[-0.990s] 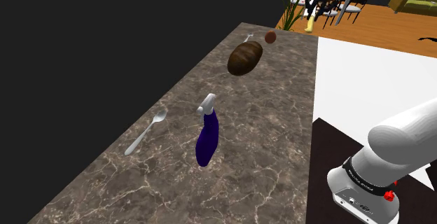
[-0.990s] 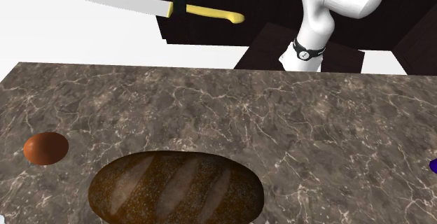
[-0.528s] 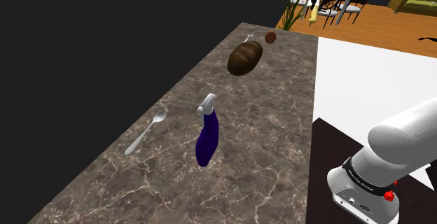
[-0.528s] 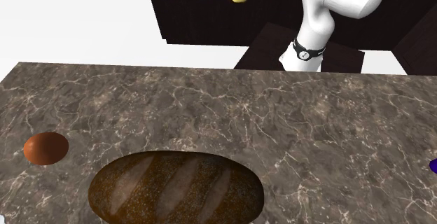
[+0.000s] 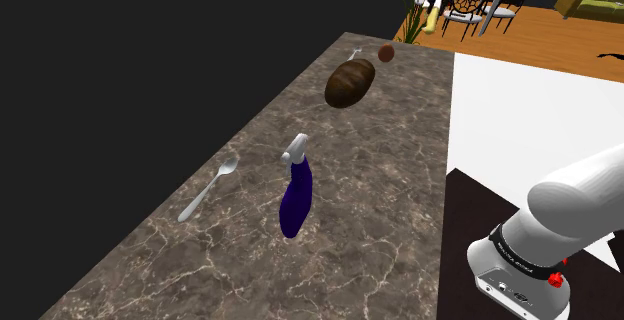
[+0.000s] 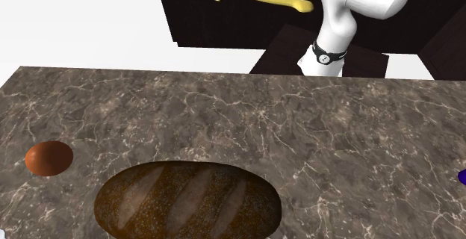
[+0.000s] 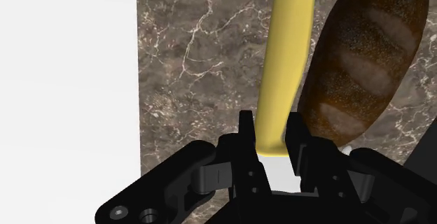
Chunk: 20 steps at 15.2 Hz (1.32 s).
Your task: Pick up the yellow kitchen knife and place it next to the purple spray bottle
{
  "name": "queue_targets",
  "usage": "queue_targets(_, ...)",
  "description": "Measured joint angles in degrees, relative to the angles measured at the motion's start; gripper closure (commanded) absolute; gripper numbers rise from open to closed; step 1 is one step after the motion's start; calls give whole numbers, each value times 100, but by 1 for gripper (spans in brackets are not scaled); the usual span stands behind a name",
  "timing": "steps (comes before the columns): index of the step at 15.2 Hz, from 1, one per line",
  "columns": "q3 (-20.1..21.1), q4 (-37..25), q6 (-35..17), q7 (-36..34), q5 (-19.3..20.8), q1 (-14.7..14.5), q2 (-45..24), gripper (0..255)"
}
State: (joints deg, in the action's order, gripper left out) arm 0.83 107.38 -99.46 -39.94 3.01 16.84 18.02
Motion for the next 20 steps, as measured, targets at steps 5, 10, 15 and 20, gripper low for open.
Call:
queue_targets(5, 465, 167, 60, -667, -45, -222, 190, 255)
queue_targets(10, 975, 111, 156, -1384, -102, -453, 190, 255)
queue_targets(15, 1497, 17, 210, -2111, -142, -675, 111, 255)
queue_targets(20, 2037, -334, 343, -2859, -112, -879, -165, 255)
